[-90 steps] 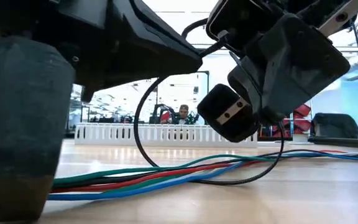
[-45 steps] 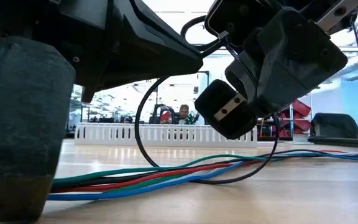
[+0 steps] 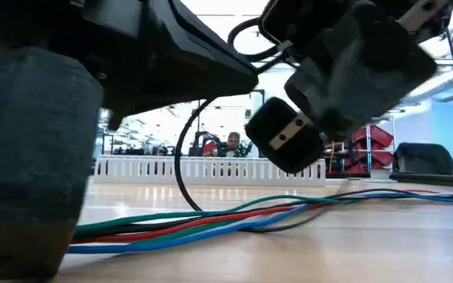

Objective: Ziptie cables
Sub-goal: Assemble the cable wires with the together using a zip tie

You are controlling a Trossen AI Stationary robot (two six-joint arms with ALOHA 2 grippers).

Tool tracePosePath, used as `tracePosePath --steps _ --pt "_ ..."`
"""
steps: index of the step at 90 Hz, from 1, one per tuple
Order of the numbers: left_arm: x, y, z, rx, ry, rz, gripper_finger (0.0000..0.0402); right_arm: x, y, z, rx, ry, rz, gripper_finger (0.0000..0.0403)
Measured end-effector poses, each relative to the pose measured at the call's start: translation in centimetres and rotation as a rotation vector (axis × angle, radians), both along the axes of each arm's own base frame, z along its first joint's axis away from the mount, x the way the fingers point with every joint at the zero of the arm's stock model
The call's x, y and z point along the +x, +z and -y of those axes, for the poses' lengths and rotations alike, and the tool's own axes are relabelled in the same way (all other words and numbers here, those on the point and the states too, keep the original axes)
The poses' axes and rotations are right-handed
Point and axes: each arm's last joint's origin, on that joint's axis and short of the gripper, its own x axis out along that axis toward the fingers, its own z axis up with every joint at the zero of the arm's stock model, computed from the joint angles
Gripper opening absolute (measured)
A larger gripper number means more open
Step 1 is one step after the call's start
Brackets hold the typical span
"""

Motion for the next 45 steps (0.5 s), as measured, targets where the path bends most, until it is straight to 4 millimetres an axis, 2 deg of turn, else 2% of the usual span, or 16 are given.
tracePosePath --steps 21,45 --pt "-0.44 -0.03 0.37 0.002 0.003 0.007 0.0000 -0.17 0.07 -0.53 0.002 0.017 0.011 0.0000" --pt "-0.42 0.00 0.39 -0.007 0.000 0.013 0.0000 0.11 0.28 -0.17 0.006 0.029 0.053 0.0000"
